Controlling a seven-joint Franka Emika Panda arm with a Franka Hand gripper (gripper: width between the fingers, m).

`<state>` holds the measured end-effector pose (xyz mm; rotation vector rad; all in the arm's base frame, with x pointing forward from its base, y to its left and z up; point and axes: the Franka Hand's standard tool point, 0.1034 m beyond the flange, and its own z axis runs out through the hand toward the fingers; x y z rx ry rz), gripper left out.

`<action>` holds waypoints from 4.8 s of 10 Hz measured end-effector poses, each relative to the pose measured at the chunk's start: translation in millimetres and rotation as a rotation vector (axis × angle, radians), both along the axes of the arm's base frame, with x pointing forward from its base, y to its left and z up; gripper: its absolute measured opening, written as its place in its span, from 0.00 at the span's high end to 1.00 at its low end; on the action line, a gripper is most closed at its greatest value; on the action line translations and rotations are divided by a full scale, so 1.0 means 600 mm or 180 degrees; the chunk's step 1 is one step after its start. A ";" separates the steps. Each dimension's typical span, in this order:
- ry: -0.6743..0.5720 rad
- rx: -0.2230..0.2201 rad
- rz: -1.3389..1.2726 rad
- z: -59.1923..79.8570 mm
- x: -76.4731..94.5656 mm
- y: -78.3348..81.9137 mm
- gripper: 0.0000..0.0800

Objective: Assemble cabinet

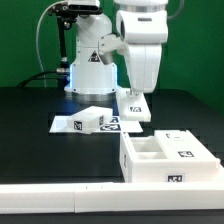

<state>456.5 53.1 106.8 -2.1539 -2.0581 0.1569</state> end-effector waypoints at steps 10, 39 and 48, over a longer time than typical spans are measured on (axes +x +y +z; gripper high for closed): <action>-0.0442 0.0816 0.0319 -0.036 0.003 -0.067 0.92; -0.0483 0.0348 -0.0101 -0.060 0.003 -0.009 0.92; -0.0505 0.0358 -0.0227 -0.060 0.028 0.004 0.92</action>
Offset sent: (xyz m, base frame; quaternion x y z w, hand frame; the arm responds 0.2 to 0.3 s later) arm 0.0000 0.0000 0.0000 0.0000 0.1938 0.0000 0.9810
